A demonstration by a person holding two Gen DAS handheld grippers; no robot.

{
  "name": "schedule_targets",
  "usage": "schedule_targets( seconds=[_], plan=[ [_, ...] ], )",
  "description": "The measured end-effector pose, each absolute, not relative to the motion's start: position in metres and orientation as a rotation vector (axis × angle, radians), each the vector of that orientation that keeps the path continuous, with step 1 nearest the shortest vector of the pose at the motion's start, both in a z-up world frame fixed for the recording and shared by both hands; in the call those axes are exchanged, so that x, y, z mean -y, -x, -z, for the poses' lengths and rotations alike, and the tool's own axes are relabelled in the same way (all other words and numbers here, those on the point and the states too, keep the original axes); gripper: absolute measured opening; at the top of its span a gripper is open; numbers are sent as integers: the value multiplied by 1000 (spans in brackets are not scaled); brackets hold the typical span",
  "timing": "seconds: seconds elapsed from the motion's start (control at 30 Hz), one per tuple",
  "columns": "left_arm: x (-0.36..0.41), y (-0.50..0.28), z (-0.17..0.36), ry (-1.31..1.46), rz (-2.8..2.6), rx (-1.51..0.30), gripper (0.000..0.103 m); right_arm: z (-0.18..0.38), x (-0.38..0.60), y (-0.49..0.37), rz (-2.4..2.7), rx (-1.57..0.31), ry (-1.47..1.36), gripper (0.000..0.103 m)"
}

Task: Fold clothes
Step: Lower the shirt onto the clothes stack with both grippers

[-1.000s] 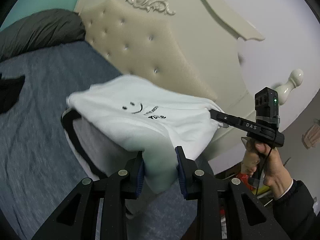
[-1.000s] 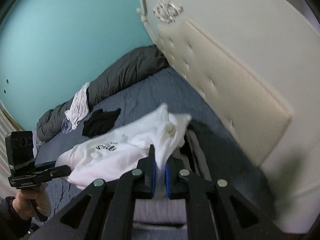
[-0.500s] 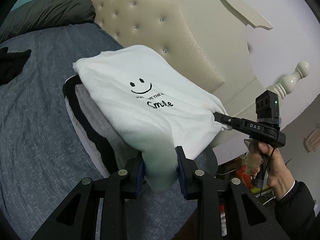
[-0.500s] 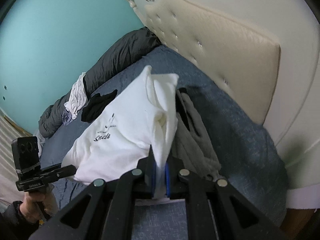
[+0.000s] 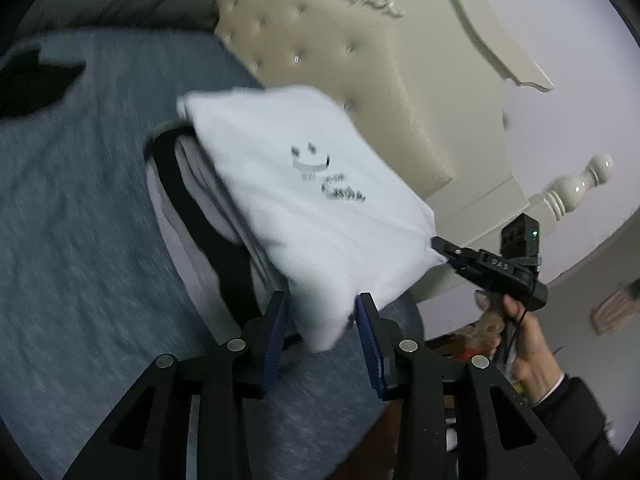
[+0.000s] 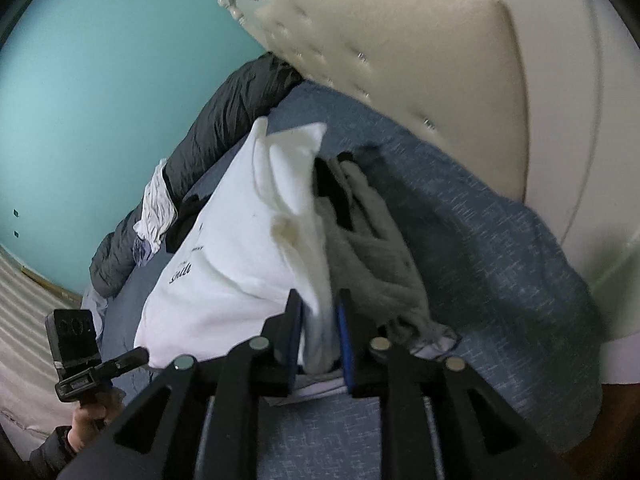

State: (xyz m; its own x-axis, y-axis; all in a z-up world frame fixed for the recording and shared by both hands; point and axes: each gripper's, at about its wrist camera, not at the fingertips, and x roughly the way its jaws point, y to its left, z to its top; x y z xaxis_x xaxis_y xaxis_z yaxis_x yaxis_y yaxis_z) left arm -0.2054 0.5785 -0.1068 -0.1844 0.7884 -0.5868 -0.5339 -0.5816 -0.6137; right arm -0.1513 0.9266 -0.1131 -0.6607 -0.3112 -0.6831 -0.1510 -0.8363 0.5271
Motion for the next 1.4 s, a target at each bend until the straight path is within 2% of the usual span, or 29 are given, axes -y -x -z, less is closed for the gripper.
schedule_targets(
  seconds=[0.2, 0.3, 0.47, 0.5, 0.53, 0.63, 0.9, 1.1, 1.2, 1.3, 1.4],
  plan=[
    [-569, 217, 59, 1002, -2039, 244, 43, 77, -933, 143, 2798, 791, -1105, 19],
    [-588, 226, 59, 1027, -2021, 194, 43, 67, -921, 153, 2798, 730, -1081, 27],
    [-615, 225, 79, 1061, -1995, 94, 43, 70, -893, 180, 2781, 603, -1128, 27],
    [-619, 222, 85, 1073, -1989, 69, 43, 72, -888, 185, 2783, 579, -1145, 23],
    [-620, 219, 90, 1076, -1992, 50, 43, 76, -884, 189, 2789, 552, -1166, 12],
    [-619, 209, 101, 1069, -1994, 15, 43, 90, -881, 197, 2823, 505, -1254, 7],
    [-618, 200, 101, 1030, -2000, -22, 42, 122, -894, 195, 2846, 537, -1359, 5],
    [-621, 202, 99, 1015, -2008, -40, 42, 87, -897, 188, 2933, 582, -1186, 5],
    [-620, 201, 99, 1017, -2012, -28, 42, 74, -882, 192, 2865, 547, -1128, 5],
    [-620, 198, 99, 1020, -2014, -23, 42, 84, -868, 206, 2826, 477, -1241, 5],
    [-619, 196, 99, 1019, -2003, -24, 42, 105, -869, 214, 2829, 495, -1369, 4]
  ],
)
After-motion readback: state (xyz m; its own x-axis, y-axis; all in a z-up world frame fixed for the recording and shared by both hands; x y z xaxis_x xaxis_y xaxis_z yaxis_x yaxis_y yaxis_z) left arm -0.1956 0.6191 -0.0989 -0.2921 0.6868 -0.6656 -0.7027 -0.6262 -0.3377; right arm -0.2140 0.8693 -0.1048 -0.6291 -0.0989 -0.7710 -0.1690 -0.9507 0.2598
